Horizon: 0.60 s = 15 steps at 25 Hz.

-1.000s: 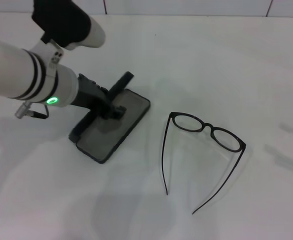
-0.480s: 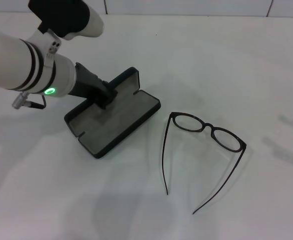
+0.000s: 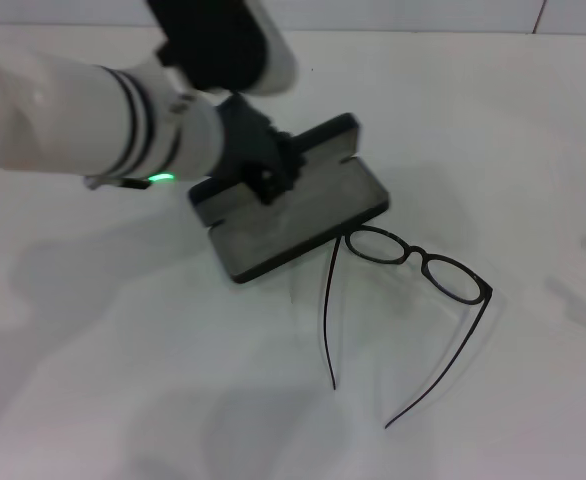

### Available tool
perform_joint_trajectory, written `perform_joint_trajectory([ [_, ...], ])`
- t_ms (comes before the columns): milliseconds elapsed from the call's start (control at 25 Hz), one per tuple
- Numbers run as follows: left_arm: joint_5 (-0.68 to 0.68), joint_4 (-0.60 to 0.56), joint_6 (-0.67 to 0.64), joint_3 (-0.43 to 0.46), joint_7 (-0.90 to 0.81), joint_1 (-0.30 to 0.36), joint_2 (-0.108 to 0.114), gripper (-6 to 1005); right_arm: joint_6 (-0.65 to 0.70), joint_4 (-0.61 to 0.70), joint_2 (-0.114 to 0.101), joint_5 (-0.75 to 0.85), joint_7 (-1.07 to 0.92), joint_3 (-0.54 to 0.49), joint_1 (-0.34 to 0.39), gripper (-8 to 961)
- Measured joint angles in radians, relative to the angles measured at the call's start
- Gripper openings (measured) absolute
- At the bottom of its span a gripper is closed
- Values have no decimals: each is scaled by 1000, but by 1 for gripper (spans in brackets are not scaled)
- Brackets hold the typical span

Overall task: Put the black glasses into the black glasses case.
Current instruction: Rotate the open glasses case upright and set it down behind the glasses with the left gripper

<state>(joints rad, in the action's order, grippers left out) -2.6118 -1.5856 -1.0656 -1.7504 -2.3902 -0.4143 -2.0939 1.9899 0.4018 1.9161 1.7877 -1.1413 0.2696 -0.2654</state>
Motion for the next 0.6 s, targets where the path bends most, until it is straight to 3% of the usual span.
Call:
perform_joint_trajectory([
  [400, -3, 56, 185, -188, 171, -27, 0, 190, 5, 0, 5, 0, 2, 0, 36, 805],
  [600, -13, 53, 236, -222, 182, -28, -1, 190, 18, -5, 6, -1, 3, 0, 48, 805],
])
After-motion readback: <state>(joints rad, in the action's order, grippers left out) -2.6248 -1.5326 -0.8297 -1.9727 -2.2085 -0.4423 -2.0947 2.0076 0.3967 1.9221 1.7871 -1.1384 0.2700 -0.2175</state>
